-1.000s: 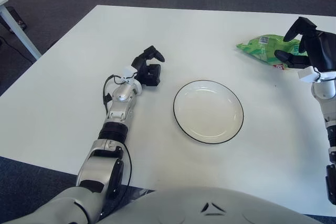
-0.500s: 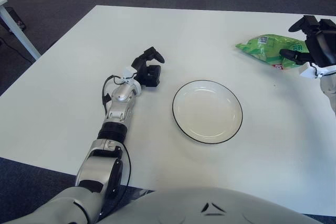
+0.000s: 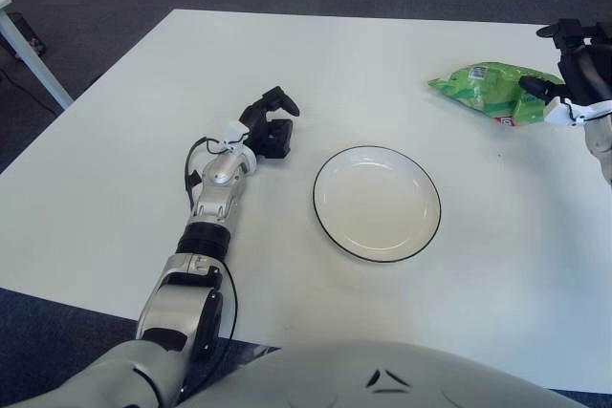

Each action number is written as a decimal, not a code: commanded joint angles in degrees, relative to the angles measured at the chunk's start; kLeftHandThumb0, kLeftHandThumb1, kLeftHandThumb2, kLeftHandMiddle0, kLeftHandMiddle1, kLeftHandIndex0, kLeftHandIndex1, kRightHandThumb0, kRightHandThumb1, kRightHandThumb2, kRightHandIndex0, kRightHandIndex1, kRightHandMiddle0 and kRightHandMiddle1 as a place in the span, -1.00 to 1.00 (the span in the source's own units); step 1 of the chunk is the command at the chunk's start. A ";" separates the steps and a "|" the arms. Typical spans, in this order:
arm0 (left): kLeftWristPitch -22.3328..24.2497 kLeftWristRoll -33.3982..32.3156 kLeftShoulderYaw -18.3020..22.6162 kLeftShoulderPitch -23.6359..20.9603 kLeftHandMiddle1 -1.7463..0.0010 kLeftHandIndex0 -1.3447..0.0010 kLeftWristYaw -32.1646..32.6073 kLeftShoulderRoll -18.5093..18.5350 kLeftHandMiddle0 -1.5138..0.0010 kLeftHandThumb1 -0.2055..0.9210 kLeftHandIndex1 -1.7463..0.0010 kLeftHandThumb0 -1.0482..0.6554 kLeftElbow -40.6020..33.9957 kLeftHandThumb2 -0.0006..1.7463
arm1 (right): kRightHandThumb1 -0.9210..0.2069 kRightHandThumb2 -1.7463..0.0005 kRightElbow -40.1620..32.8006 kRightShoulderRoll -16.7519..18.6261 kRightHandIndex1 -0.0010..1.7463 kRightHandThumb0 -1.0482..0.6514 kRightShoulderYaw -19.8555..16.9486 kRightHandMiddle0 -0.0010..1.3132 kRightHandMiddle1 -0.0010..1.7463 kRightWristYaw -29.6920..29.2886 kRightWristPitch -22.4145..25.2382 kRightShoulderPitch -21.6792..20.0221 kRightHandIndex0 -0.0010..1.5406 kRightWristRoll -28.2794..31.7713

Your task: Put the snack into the plate.

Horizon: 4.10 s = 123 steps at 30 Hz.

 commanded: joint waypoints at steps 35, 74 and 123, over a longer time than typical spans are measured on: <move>2.44 8.51 -4.41 8.45 -1.00 0.19 6.36 0.61 -0.67 0.08 -1.00 -0.30 -7.02 0.38 | -1.00 -0.19 20.59 7.11 -0.76 -0.81 4.09 -1.00 -0.18 18.86 -0.95 -15.33 -1.00 13.47; 3.88 9.66 -5.51 9.51 -1.00 0.16 7.45 0.94 -0.69 0.03 -1.00 -0.31 -9.54 0.42 | -1.00 -0.12 19.09 7.78 -0.65 -0.90 3.88 -1.00 -0.03 23.28 -3.56 -13.70 -0.88 18.09; 4.58 11.98 -7.11 9.01 -1.00 0.16 10.00 1.75 -0.65 0.03 -1.00 -0.31 -10.14 0.42 | -1.00 -0.02 -35.99 -13.44 -0.08 -0.81 -11.94 -1.00 0.00 54.36 5.65 14.33 -0.86 28.14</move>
